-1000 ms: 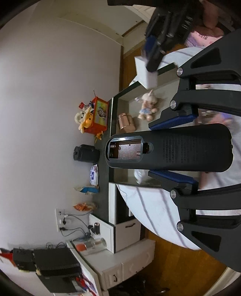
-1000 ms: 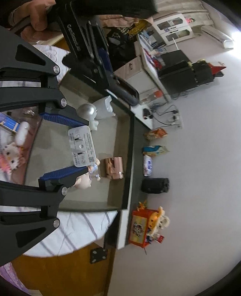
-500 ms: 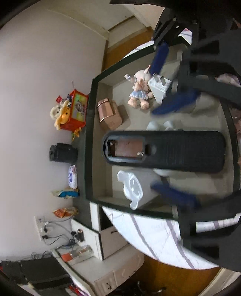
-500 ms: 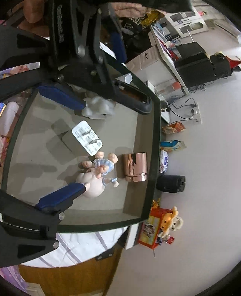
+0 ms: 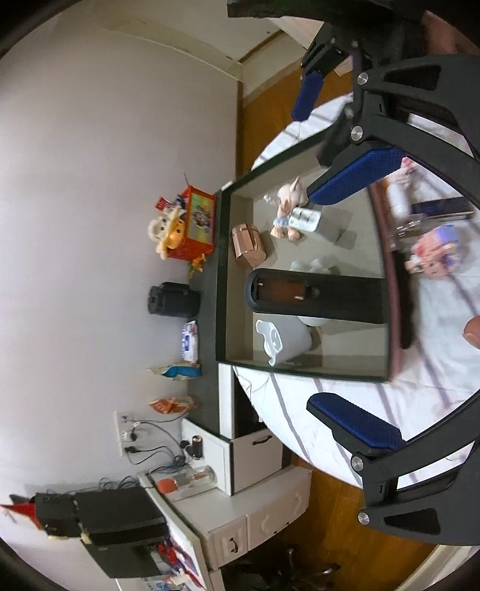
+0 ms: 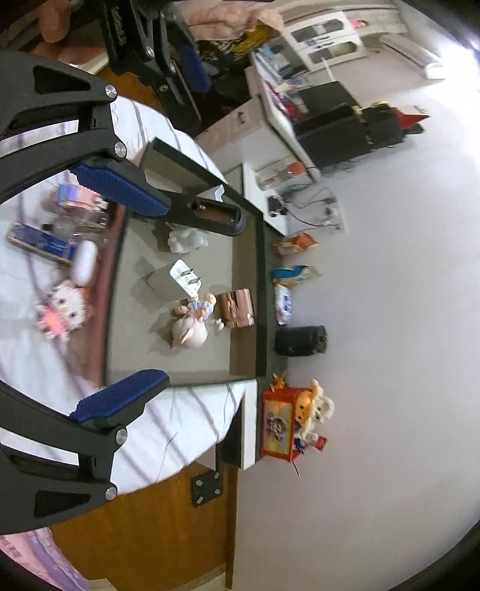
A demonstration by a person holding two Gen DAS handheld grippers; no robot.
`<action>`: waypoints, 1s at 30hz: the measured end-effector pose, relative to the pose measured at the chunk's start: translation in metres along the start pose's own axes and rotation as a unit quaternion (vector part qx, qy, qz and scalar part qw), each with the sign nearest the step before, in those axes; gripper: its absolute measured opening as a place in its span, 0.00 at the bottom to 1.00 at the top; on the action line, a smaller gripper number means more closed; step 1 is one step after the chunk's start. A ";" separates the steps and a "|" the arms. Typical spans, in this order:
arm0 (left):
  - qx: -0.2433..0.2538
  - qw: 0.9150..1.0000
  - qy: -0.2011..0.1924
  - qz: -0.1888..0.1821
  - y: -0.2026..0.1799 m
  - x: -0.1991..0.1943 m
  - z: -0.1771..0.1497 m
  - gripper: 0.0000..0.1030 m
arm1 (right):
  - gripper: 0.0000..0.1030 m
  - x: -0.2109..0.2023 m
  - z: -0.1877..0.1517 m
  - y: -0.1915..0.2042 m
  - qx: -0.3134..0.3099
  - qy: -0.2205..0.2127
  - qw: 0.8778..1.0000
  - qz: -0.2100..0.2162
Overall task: Organize rigid objects
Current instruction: 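Withdraw both tools from the box toward the block figures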
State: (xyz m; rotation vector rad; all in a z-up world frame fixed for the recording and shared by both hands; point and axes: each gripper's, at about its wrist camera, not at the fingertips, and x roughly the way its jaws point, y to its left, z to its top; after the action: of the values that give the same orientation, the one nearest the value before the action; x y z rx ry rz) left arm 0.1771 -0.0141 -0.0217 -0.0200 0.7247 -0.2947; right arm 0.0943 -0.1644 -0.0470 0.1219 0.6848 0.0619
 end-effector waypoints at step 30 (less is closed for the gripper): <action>-0.043 0.996 0.075 0.016 0.003 -0.051 -0.140 1.00 | 0.84 -0.044 -0.113 -0.013 0.027 0.055 0.997 -0.052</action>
State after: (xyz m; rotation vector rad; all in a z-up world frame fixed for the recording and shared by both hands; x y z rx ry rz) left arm 0.0494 0.0147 -0.0940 -0.0676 0.8849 -0.2356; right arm -0.0107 -0.1715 -0.1082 0.1347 0.8024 -0.0496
